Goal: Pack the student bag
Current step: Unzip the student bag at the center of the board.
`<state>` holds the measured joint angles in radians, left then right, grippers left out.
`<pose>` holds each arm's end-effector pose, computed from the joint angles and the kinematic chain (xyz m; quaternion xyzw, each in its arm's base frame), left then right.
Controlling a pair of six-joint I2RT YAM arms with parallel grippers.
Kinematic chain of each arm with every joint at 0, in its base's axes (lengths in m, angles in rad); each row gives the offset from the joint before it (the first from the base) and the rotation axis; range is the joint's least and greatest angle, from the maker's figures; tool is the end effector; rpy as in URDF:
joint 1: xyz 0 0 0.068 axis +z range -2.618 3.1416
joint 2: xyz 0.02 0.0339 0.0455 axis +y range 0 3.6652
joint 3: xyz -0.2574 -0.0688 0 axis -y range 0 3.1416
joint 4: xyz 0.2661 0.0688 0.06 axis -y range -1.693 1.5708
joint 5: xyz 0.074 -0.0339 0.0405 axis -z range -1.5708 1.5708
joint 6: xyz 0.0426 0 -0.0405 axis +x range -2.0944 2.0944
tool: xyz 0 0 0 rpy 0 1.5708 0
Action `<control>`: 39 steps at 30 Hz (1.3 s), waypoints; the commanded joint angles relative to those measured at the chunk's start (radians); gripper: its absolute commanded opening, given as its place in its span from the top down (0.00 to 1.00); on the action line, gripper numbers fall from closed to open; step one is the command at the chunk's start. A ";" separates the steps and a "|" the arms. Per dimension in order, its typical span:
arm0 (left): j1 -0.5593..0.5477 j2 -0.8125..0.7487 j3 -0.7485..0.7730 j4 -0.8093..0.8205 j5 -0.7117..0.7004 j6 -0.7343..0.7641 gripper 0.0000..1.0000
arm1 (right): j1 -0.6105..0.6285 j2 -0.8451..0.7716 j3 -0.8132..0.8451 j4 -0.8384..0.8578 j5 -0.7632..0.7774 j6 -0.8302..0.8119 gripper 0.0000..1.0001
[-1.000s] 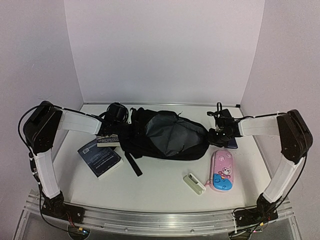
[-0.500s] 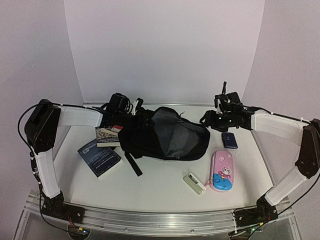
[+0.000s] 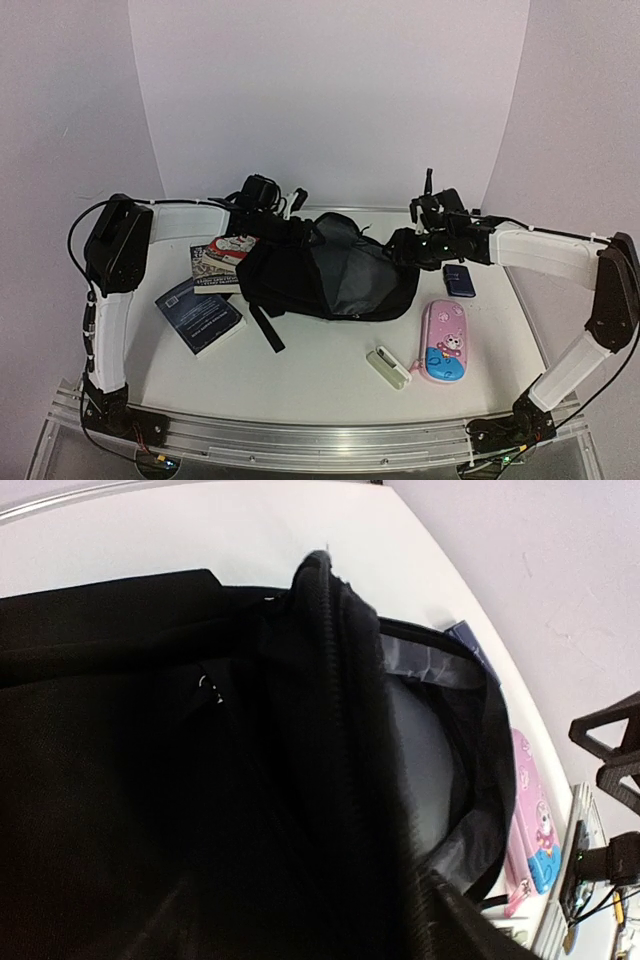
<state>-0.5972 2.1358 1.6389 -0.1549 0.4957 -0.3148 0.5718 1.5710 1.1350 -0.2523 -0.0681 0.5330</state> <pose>0.4095 -0.3030 0.1892 0.2300 0.8449 -0.3867 0.2892 0.3151 0.2062 0.2389 -0.0321 0.9032 0.2502 0.3472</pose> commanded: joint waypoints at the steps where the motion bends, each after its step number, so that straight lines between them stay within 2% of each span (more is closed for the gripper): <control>1: -0.005 0.023 0.079 -0.033 0.003 0.030 0.46 | 0.024 0.045 -0.003 0.051 0.018 0.036 0.42; 4: -0.003 -0.002 0.060 -0.013 -0.035 0.011 0.68 | 0.028 0.065 -0.013 0.046 0.144 0.085 0.44; 6: -0.003 -0.032 0.028 0.017 -0.044 -0.001 0.78 | 0.029 0.073 -0.018 0.011 0.263 0.116 0.42; 8: -0.003 -0.057 -0.001 0.036 -0.049 -0.009 0.85 | 0.026 0.087 -0.011 -0.049 0.363 0.135 0.35; 12: -0.003 -0.077 -0.020 0.031 -0.048 -0.015 0.93 | -0.008 0.122 -0.028 -0.082 0.407 0.149 0.29; 18: -0.001 -0.113 -0.045 0.046 -0.041 -0.035 1.00 | -0.049 0.217 -0.031 -0.035 0.317 0.109 0.30; 20: -0.001 -0.130 -0.047 0.049 -0.036 -0.041 1.00 | -0.050 0.245 -0.020 -0.012 0.290 0.097 0.37; 25: 0.016 -0.209 -0.080 0.043 -0.059 -0.075 1.00 | -0.091 0.281 0.005 -0.010 0.315 0.081 0.85; 27: 0.037 -0.258 -0.110 0.043 -0.068 -0.111 1.00 | -0.139 0.275 -0.005 -0.009 0.310 0.071 0.97; 33: 0.142 -0.384 -0.232 0.081 0.002 -0.227 1.00 | -0.268 0.265 -0.040 -0.010 0.285 0.009 1.00; 39: 0.201 -0.440 -0.330 0.106 0.010 -0.268 1.00 | -0.331 0.281 -0.043 -0.008 0.253 -0.023 1.00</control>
<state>-0.4808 1.7847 1.3520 -0.0982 0.5202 -0.5408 0.3244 1.8500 1.1103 -0.1936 0.0802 0.5556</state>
